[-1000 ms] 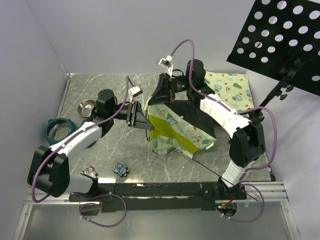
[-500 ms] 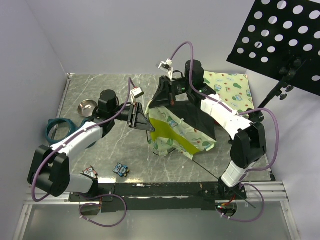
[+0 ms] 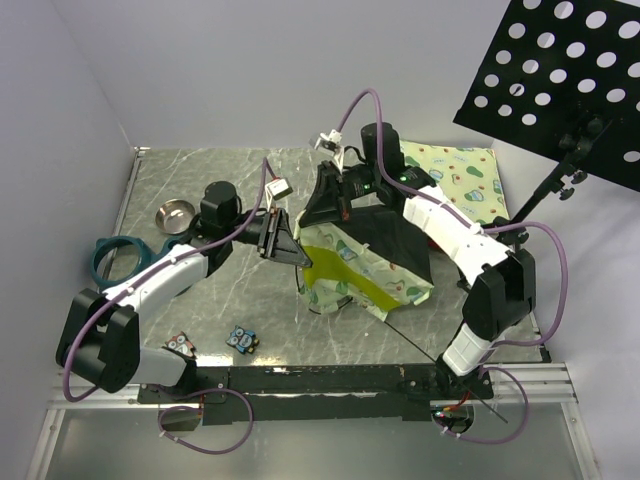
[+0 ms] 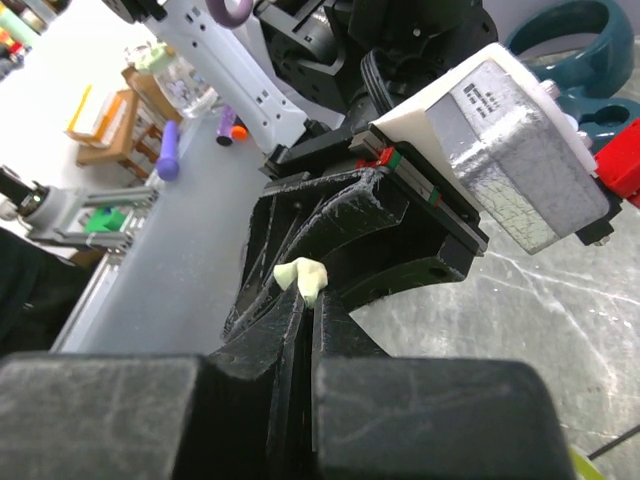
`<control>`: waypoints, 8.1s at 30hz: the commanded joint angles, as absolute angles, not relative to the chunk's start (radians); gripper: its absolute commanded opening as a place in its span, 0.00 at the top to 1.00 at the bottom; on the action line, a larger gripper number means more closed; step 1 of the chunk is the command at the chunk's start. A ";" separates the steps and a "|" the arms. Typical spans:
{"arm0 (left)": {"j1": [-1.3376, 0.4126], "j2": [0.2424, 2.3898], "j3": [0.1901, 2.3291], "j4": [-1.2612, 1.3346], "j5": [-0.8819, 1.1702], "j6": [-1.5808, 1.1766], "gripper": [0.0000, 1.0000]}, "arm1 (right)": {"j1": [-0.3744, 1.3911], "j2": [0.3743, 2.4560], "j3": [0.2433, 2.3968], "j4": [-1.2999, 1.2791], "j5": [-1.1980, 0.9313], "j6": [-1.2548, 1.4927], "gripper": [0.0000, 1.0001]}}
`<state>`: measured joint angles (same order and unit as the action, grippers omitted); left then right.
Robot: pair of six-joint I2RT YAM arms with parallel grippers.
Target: Set up the pet tent
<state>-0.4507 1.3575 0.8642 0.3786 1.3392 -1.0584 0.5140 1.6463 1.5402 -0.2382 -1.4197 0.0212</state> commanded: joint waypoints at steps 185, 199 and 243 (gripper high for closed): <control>-0.788 0.940 1.292 -0.172 1.259 -0.084 0.65 | 0.325 1.315 1.316 -0.156 -1.095 0.175 1.00; -0.744 0.951 1.229 -0.100 1.201 -0.408 0.99 | 0.347 1.302 1.325 -0.118 -1.080 0.234 1.00; -0.465 1.112 1.040 -0.173 1.174 -0.744 0.99 | 0.411 1.187 1.155 0.256 -1.135 0.607 1.00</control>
<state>-0.4992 1.0966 1.0168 -0.0555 1.2556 -0.7094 0.4160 1.2484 1.1511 0.1650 -1.0996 0.5827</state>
